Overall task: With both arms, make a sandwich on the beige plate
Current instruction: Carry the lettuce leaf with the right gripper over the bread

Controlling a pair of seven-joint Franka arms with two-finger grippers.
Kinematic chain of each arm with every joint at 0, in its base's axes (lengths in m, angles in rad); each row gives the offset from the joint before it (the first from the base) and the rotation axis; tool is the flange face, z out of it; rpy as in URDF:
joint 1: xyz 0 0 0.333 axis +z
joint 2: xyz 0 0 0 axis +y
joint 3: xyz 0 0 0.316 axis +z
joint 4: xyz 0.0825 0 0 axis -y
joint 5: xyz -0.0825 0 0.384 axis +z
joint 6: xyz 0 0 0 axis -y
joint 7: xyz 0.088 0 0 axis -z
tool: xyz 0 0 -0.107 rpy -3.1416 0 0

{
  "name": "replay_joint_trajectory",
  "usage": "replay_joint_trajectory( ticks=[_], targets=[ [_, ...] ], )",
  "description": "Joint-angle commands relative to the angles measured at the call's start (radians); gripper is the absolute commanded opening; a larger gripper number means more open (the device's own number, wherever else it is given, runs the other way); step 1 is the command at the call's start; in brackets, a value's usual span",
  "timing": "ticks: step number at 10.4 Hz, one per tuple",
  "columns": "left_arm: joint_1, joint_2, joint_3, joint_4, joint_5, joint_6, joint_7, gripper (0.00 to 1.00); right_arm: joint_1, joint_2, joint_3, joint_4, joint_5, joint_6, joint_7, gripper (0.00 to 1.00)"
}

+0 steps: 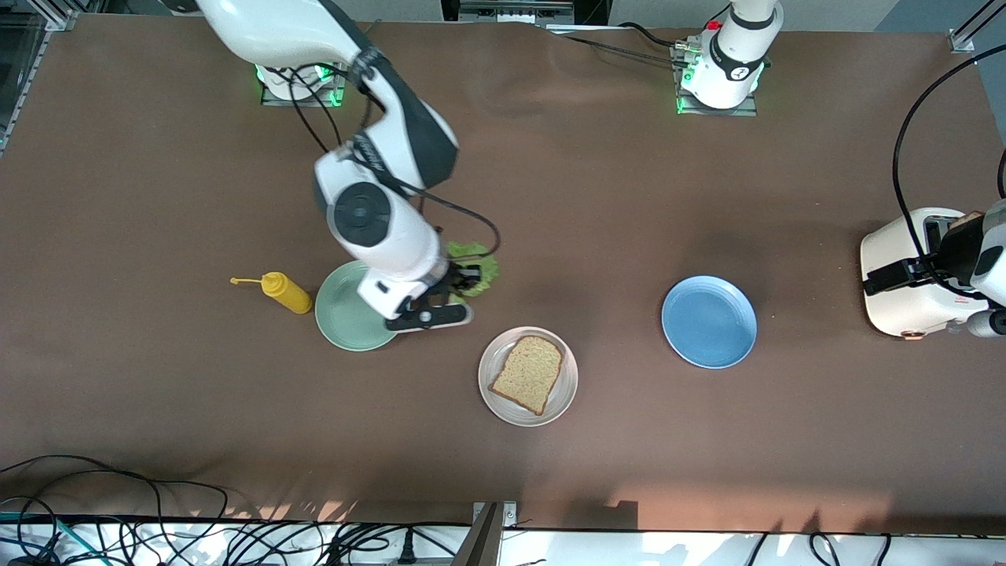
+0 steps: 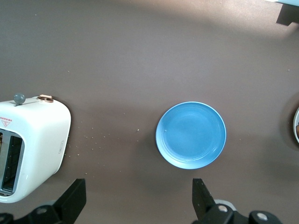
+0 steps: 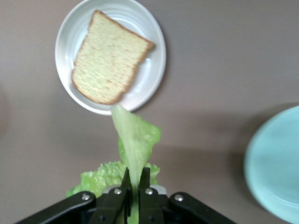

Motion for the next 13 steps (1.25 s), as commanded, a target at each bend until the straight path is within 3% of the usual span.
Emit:
replay_joint_trajectory(
  ticks=[1, 4, 6, 8, 13],
  targets=[
    [0.004, -0.018, -0.003, -0.016, 0.017, -0.005, 0.022, 1.00, 0.025, 0.136, -0.024, 0.128, 0.014, 0.084, 0.069, 0.00],
    [0.005, -0.018, -0.003, -0.016, 0.017, -0.005, 0.022, 1.00, 0.050, 0.229, -0.057, 0.179, 0.046, 0.210, 0.184, 0.00],
    [0.005, -0.018, -0.003, -0.016, 0.017, -0.005, 0.022, 1.00, 0.074, 0.272, -0.060, 0.183, 0.155, 0.331, 0.239, 0.00],
    [0.005, -0.018, -0.003, -0.016, 0.017, -0.005, 0.020, 1.00, 0.117, 0.289, -0.114, 0.185, 0.206, 0.391, 0.307, 0.00],
    [0.004, -0.020, -0.003, -0.016, 0.017, -0.005, 0.020, 1.00, 0.116, 0.334, -0.137, 0.183, 0.263, 0.523, 0.309, 0.00]
  ],
)
